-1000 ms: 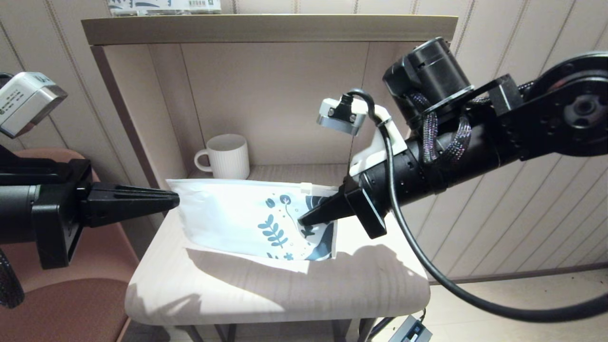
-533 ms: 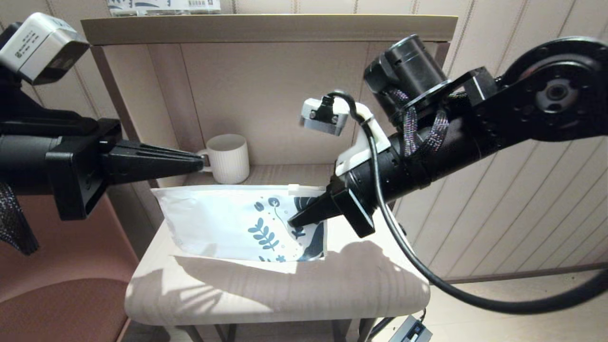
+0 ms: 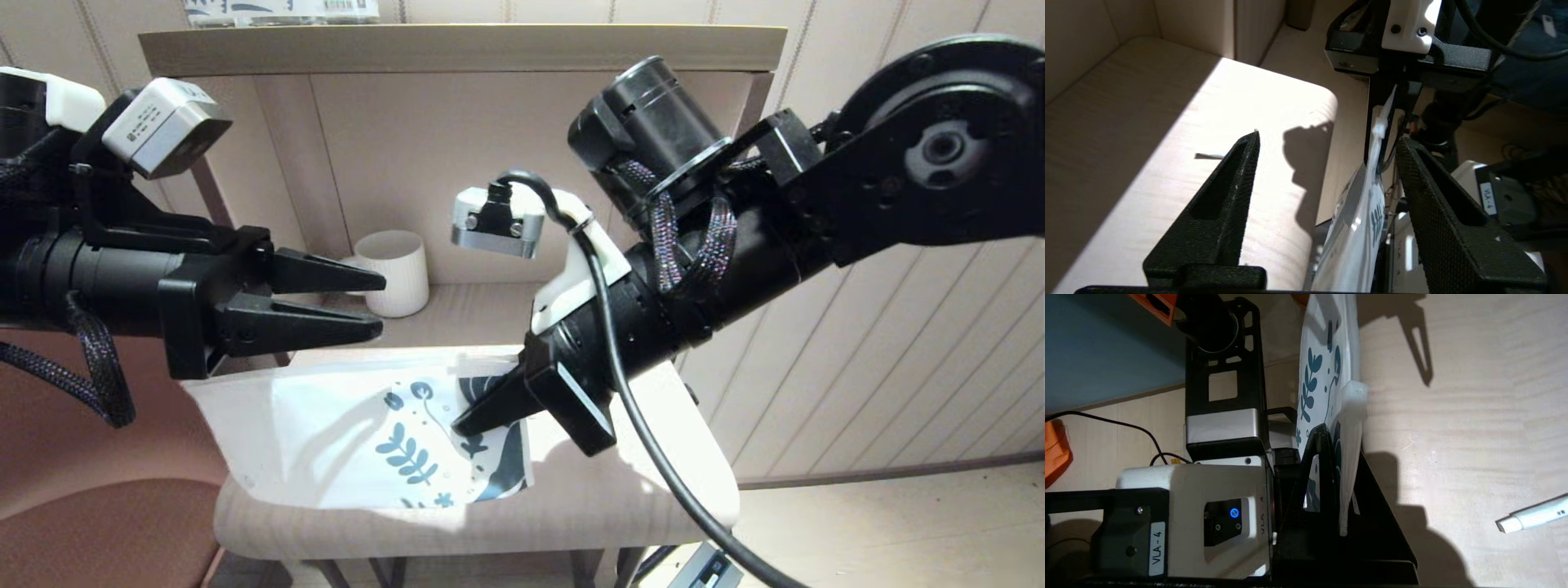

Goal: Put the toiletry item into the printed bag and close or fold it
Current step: Open the storage bag

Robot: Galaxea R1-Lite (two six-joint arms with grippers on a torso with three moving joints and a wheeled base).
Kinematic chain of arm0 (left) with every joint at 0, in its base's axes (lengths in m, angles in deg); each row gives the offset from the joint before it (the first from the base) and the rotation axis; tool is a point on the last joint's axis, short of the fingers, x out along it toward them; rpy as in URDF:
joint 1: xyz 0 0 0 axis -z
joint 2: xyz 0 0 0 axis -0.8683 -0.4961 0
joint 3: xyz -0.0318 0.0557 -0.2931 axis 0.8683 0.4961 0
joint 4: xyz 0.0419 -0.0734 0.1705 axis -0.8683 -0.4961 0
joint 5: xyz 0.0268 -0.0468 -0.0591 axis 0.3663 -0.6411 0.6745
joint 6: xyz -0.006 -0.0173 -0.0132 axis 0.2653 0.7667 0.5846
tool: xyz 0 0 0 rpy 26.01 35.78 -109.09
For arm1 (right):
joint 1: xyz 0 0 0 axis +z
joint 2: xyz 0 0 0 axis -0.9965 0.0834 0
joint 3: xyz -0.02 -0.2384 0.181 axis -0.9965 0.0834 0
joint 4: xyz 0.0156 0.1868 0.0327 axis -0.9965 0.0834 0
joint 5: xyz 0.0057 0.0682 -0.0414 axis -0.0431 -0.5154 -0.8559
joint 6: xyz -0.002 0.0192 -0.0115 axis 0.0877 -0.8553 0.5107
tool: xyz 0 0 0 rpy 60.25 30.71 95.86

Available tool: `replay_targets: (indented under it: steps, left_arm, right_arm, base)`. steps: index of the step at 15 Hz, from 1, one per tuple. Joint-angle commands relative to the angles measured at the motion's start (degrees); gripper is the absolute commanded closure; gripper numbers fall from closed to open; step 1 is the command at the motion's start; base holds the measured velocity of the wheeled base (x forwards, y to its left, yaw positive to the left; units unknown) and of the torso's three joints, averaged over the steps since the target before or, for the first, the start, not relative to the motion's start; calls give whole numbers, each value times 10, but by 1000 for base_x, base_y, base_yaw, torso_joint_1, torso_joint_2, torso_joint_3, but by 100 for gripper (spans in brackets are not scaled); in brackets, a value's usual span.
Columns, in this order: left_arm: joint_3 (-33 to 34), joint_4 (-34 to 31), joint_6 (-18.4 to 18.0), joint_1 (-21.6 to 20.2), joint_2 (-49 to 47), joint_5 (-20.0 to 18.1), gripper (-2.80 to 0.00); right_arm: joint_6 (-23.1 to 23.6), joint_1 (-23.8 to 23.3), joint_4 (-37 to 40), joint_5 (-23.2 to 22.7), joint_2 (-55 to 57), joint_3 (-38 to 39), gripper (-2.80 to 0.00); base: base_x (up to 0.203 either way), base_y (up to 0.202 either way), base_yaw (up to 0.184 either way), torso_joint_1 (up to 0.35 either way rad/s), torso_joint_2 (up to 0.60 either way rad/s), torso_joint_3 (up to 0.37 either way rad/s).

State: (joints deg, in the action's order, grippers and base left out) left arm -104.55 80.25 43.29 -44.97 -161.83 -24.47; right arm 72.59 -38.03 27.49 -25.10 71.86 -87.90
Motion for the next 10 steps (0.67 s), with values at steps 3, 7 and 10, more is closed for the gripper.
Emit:
replay_targets:
  steps: [3, 7, 10]
  left_arm:
    - [0, -1, 0, 0, -7, -24, -280]
    - [-7, -1, 2, 4, -12, -50, -280]
    - [-8, 0, 1, 10, -23, -48, -280]
  right_arm:
    - [1, 15, 2, 3, 3, -5, 0]
    - [1, 9, -12, 3, 12, -4, 0]
    - [1, 10, -20, 2, 17, -5, 0]
  base:
    - [0, 0, 0, 0, 0, 0]
    - [0, 0, 0, 0, 0, 0]
    - [0, 0, 0, 0, 0, 0]
